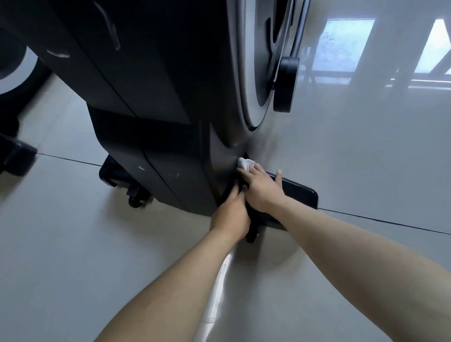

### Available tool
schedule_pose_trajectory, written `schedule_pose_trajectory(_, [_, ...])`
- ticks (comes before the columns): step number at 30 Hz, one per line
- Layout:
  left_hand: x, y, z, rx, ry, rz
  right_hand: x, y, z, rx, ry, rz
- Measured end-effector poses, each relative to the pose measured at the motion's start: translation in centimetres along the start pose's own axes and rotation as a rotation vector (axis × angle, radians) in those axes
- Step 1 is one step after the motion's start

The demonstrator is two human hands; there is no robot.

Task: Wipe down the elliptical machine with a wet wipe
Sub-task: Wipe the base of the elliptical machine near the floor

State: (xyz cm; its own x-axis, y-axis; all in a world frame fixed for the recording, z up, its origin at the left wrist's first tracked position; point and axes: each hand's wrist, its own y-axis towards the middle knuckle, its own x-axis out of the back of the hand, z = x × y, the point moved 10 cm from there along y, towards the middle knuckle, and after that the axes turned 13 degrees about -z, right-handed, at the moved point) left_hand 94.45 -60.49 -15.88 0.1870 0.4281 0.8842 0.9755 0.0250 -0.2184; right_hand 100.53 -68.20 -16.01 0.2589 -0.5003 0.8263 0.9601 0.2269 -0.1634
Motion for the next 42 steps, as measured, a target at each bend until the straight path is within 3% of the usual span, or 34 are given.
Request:
schedule_pose_trajectory(11, [1.1,-5.8,2.6,0.043,-0.012,-0.130,-3.8,-8.8,1.3,0.176,-0.239,0.040])
schedule_pose_trajectory(17, [0.5,-6.5,1.4,0.079,0.031,-0.072,-2.5,-12.2,-1.1,0.202,-0.385,0.079])
schedule_pose_trajectory(26, [-2.0,-6.8,-1.0,0.051,0.066,0.082,0.1,-17.0,-7.7,0.073,-0.533,0.089])
schedule_pose_trajectory(36, [-3.5,-7.3,-3.3,0.027,0.098,0.115,-0.7,-15.6,-6.7,0.017,-0.304,0.095])
schedule_pose_trajectory(39, [-3.6,-7.0,-4.9,-0.012,0.093,0.080,-0.1,-16.6,-7.8,-0.076,-0.188,-0.025])
schedule_pose_trajectory(42, [-3.5,-6.1,-6.7,-0.089,0.105,0.028,2.0,-16.6,-10.0,-0.233,0.119,-0.323])
